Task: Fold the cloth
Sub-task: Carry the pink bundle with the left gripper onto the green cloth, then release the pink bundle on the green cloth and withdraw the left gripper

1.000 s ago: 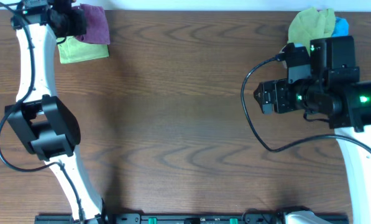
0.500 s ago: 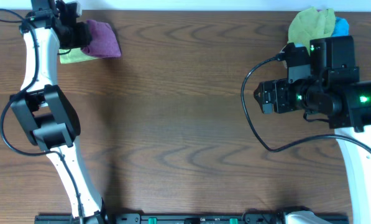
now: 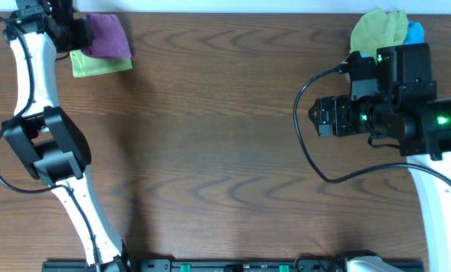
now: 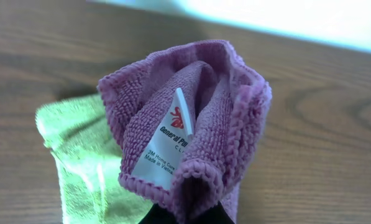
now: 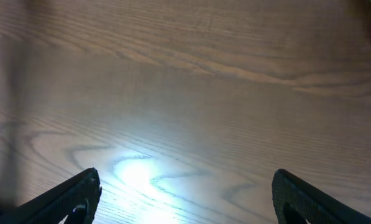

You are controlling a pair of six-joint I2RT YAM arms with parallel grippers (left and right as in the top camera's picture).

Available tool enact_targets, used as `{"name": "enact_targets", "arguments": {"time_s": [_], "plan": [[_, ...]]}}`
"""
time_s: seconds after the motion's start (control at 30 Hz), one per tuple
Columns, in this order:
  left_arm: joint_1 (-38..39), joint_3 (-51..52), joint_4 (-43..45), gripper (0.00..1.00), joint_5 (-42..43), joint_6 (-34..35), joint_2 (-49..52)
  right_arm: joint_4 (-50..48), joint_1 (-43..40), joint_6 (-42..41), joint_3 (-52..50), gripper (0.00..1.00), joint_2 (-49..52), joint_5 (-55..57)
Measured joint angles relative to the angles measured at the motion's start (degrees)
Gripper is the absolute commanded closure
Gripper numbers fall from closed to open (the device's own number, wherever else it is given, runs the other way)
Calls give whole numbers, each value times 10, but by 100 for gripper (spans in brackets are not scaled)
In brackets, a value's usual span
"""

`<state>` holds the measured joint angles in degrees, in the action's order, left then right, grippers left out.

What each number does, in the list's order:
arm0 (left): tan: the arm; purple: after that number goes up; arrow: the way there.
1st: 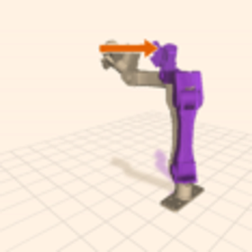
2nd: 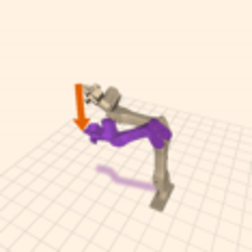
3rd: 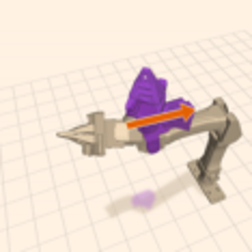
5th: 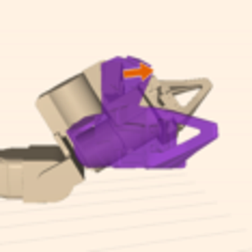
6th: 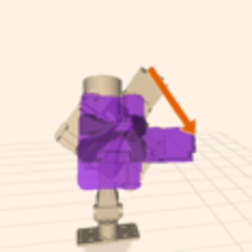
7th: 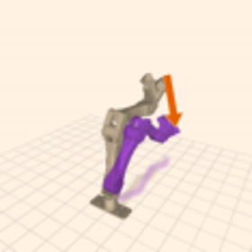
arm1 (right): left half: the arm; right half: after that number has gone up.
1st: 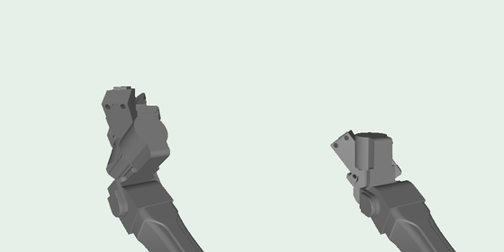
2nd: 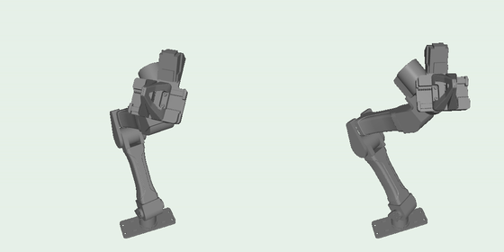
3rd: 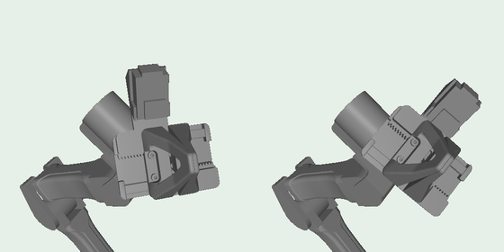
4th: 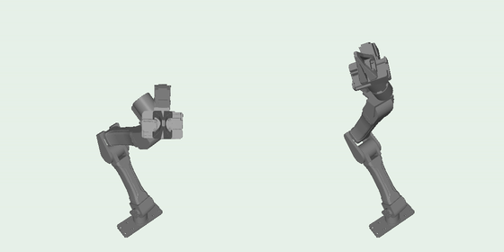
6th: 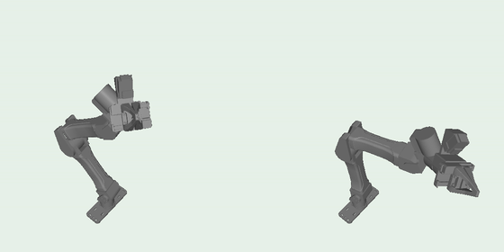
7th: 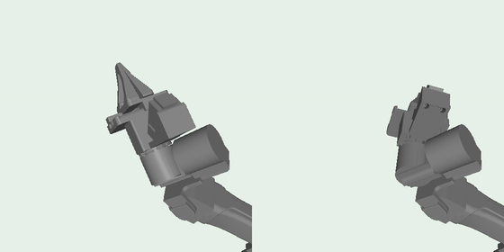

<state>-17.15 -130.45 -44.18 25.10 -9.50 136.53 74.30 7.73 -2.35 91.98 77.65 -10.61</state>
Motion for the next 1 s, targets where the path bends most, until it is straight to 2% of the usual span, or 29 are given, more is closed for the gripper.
{"name": "enact_targets", "arguments": {"time_s": [0.53, 0.73, 0.8, 0.83, 0.87, 0.9, 1.0], "plan": [[0, -4, -7, 94, -2, 0, 5, 0, 0, -20, 0, 13, 0, 0], [-5, -4, -7, 94, -32, 0, 9, 0, 0, -21, 0, 13, 0, 0], [-9, -4, -3, 74, -42, -3, 9, 0, 0, -21, 0, 13, 0, 0], [-9, -4, -1, 59, -48, -6, 9, 0, 0, -21, 0, 13, 0, 0], [-10, -2, 4, 26, -59, -3, 9, 0, 0, -21, 0, 13, 0, 0], [-11, -1, 8, 5, -72, -5, 9, 1, 0, -22, 0, 13, 0, 0], [-11, 4, 11, 4, -120, -7, 9, 1, 0, -23, 0, 13, 0, 0]]}}
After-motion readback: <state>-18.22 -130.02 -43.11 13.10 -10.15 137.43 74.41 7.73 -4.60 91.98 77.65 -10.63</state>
